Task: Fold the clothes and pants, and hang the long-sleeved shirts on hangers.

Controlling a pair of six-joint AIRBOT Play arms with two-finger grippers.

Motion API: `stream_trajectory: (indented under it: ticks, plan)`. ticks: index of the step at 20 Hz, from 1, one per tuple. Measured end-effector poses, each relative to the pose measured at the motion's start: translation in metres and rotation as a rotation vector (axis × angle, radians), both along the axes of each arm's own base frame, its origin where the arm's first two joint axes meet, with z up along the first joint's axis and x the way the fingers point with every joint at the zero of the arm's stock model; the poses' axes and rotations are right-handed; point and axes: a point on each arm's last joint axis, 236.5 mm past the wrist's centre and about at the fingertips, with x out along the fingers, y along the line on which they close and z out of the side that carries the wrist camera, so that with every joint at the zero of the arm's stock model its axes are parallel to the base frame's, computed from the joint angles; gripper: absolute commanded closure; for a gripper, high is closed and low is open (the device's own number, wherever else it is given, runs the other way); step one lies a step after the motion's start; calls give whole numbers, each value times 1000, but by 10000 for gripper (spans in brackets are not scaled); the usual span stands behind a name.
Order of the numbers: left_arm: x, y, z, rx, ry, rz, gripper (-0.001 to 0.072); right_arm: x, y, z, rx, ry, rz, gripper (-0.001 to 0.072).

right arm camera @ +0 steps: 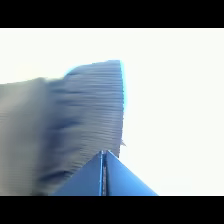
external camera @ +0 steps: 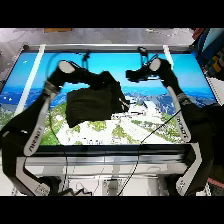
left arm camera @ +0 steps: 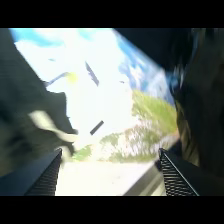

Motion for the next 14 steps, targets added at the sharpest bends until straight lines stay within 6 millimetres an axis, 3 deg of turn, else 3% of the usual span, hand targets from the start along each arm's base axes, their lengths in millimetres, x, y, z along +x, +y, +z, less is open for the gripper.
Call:
stream_trajectory:
  ticks: [3, 5, 6, 7, 8, 9, 11, 13, 14]
  plan:
    - [-12, -25, -7, -1, -62, -85, -6, -8, -44, -14, -57, 49, 31, 687]
    - [-8, -24, -7, 2, -99, -98, -5, -26, -54, -30, -93, 93, 138, 687]
    - [-4, -19, -4, -2, -111, -90, -5, -39, -53, -40, -93, 122, 206, 652]
    - [2, -11, -1, -1, -127, -79, -5, -50, -48, -48, -76, 144, 260, 404]
    - [9, -2, 3, -1, -140, -61, -5, -57, -43, -56, -56, 157, 295, 110]
    - [17, 10, 8, -1, -153, -40, -5, -60, -39, -63, -37, 164, 299, 7]
    - [29, 34, 18, -3, -172, 1, 1, -54, -38, -78, -15, 166, 223, 29]
    - [40, 61, 21, 7, -176, 37, 171, -43, -42, -87, -7, 157, 120, 28]
    - [43, 75, 20, 23, -174, 46, 221, -37, -42, -89, 2, 147, 80, 28]
